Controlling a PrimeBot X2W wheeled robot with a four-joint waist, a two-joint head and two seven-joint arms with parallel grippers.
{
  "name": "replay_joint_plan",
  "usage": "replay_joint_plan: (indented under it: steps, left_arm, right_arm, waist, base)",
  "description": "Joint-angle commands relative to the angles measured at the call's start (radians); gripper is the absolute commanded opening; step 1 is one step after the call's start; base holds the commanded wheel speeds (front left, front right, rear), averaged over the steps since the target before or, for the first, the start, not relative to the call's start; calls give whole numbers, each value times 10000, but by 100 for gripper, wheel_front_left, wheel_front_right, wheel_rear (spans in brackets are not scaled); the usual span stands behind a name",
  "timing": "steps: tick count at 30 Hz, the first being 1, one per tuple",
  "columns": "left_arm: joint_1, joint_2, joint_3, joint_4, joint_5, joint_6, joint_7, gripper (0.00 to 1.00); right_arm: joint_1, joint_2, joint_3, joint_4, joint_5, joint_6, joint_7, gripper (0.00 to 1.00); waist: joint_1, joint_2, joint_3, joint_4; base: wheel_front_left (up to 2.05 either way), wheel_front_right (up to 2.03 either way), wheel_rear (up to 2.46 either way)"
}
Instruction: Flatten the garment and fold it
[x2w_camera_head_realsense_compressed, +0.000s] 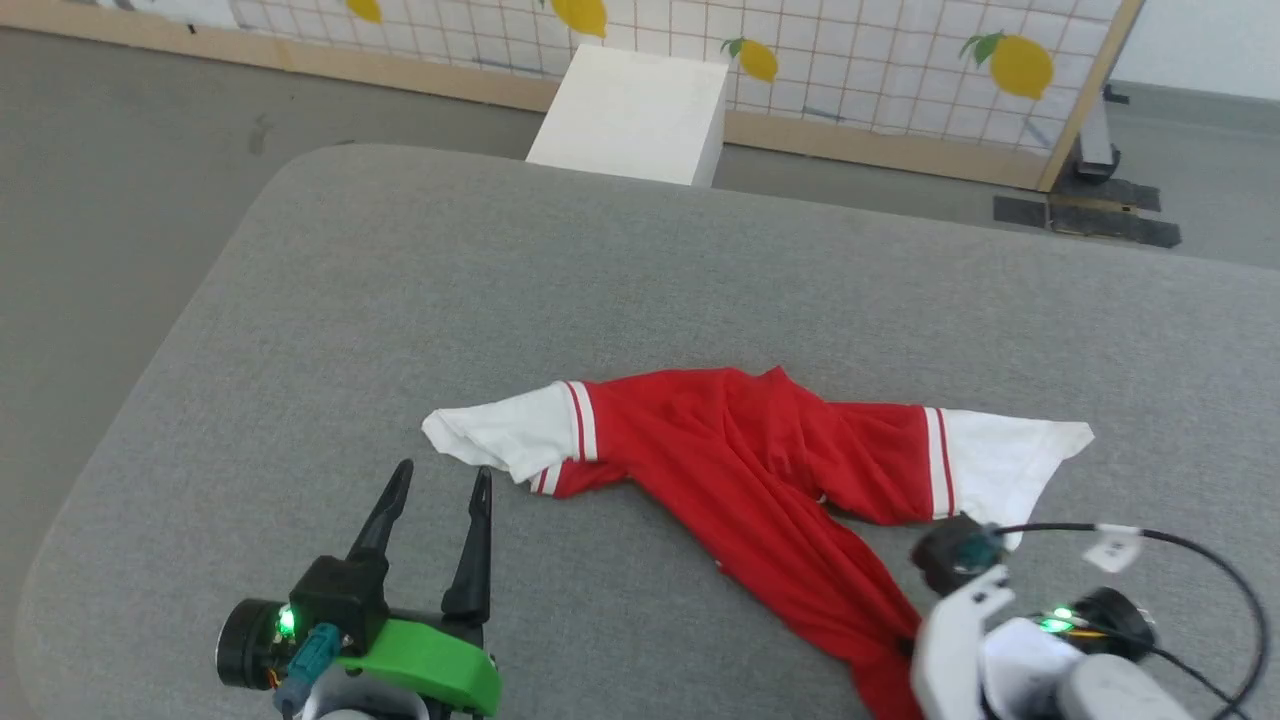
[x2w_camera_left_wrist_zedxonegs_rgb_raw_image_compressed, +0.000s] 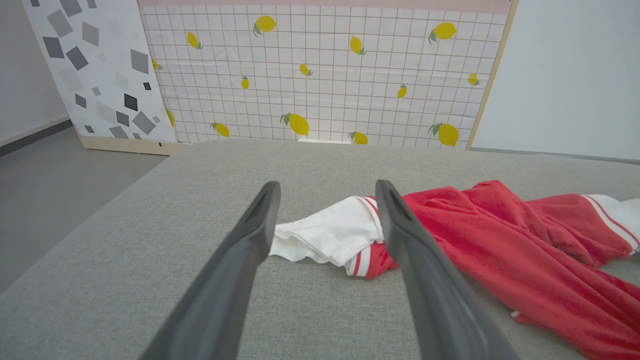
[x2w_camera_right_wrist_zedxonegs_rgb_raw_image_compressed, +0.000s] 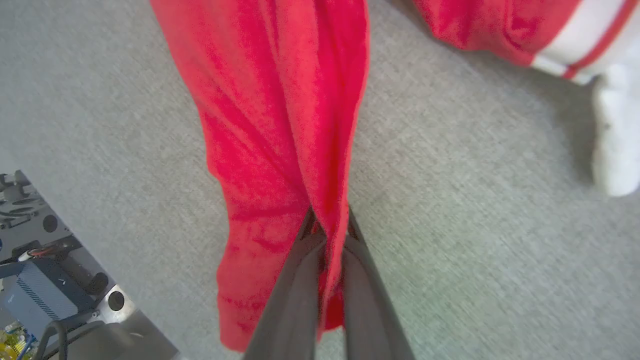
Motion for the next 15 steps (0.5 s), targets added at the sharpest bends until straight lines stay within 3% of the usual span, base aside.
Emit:
replay_joint_plan:
  steps: [1, 10, 15]
  left_arm:
    - [221, -110, 92, 60, 115, -91, -35, 100]
    - [682, -393, 648, 281, 273, -398, -35, 100]
    - [744, -647, 788, 404, 412, -598, -36, 100]
  right_arm:
    - [413, -419, -258, -152, 196, -21, 225, 0]
    - [2855, -2248, -2788, -3225, 752, -21, 2307, 0]
    - [4529, -2010, -4122, -4382, 710, -21, 3269, 0]
  waist:
    - [0, 0, -285, -304]
    - [0, 0, -923, -1180]
    - [0, 0, -1034, -1333]
  base:
    - [0, 0, 0]
    - [0, 0, 0]
    - [0, 0, 0]
